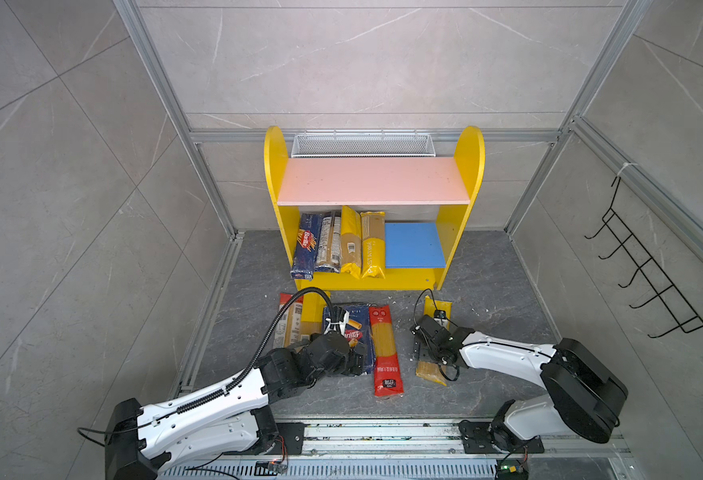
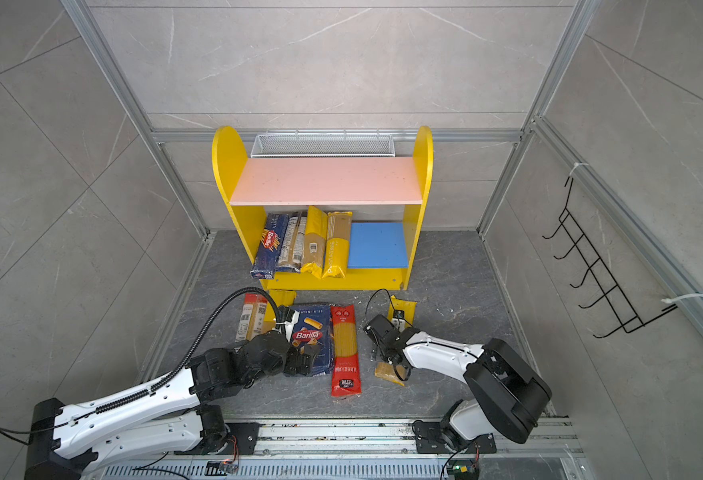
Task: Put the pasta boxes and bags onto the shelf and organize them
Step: 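Grasp the yellow-and-clear spaghetti bag with the right gripper and lift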
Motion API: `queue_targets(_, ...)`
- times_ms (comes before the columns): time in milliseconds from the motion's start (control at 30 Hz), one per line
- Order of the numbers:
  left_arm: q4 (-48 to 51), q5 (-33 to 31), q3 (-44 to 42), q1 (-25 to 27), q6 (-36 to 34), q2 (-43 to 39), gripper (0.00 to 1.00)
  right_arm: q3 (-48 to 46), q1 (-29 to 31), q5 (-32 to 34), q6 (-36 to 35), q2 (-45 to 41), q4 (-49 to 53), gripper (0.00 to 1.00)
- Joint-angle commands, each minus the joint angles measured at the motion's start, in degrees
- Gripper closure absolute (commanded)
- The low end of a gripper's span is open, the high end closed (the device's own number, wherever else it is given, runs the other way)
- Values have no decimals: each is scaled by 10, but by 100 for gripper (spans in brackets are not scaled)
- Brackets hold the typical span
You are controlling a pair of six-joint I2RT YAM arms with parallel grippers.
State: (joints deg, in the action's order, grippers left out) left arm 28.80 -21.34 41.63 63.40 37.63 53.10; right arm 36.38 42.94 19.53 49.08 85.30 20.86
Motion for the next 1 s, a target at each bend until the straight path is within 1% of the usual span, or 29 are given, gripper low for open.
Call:
queue_targets(0, 42, -28, 33, 1, -13, -22, 0, -91, 10, -114, 48, 107, -60, 25)
queue_targets(67, 50, -32, 29, 1, -7, -34, 0, -101, 15, -121, 56, 129, -86, 43)
queue_targets(100, 51, -33, 25, 1, -3, -41, 0, -105, 17, -126, 57, 138, -97, 50)
queue_targets(133, 52, -35, 19, 1, 3, -47, 0, -108, 18, -133, 57, 147, -109, 55)
queue_targets(200, 51, -38, 8, 1, 16, -60, 0, -117, 19, -150, 58, 161, -132, 59)
queue_targets(300, 53, -36, -5, 1, 30, -77, 0, -134, 21, -173, 62, 157, -162, 60)
queue_targets(467, 64, -33, -11, 1, 38, -104, 0, -161, 21, -190, 69, 98, -173, 65)
queue_targets(567, 83, -52, -7, 1, 43, -115, 0, -175, 21, -195, 73, 49, -163, 74)
queue_targets(633, 95, -55, -2, 1, 44, -119, 0, -182, 21, -197, 76, 10, -150, 77)
queue_targets(800, 109, -55, 0, 1, 53, -131, 0, -188, 21, -209, 78, -84, -100, 77)
queue_targets(867, 112, -71, -4, 1, 63, -137, 0, -187, 21, -215, 78, -121, -79, 78)
queue_targets(967, 115, -75, -9, 1, 75, -142, 0, -187, 21, -227, 78, -176, -56, 78)
